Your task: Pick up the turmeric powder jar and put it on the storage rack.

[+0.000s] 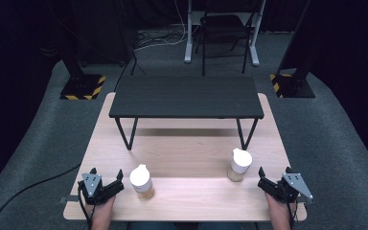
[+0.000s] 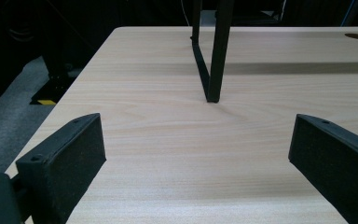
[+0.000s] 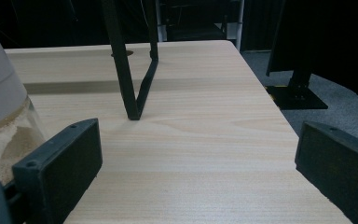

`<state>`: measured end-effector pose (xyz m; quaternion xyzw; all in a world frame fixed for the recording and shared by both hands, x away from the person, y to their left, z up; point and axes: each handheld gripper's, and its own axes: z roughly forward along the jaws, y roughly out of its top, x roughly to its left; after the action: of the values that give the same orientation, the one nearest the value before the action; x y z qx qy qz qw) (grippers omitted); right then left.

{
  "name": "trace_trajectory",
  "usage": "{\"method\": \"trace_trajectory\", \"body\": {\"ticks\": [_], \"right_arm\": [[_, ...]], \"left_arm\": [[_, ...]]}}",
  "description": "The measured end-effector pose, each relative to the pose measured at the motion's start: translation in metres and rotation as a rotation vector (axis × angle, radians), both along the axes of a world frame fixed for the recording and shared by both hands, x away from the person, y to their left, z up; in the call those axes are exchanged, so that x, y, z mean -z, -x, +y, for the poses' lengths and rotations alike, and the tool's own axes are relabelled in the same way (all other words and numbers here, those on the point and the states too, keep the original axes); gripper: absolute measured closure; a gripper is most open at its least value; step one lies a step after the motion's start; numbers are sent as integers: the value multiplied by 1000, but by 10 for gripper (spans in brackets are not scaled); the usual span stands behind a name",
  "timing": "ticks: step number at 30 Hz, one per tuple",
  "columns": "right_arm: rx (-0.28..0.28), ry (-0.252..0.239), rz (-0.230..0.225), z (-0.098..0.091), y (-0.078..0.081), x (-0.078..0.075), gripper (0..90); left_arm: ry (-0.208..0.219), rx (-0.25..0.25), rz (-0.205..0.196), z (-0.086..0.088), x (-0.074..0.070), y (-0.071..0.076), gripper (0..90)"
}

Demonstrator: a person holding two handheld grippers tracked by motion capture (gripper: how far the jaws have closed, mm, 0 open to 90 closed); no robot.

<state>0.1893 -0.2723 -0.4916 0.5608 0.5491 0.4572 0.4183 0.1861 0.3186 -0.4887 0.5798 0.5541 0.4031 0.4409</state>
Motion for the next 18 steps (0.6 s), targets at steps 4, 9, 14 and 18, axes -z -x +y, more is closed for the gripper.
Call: {"method": "trace_trajectory", "body": {"ticks": [4,9,14,18], "right_arm": [[-3,5,-16,0,2,2,0],[-6,6,-22,-1,3,3,0],[-10,6,-26,-1,3,4,0],[-15,3,-33,-2,4,5,0]], "left_arm": [[2,3,0,1,0,0,30],[9,20,-1,4,0,0,26],[36,38,25,11,-4,-2,20],[17,86,24,18,-10,3,20]]}}
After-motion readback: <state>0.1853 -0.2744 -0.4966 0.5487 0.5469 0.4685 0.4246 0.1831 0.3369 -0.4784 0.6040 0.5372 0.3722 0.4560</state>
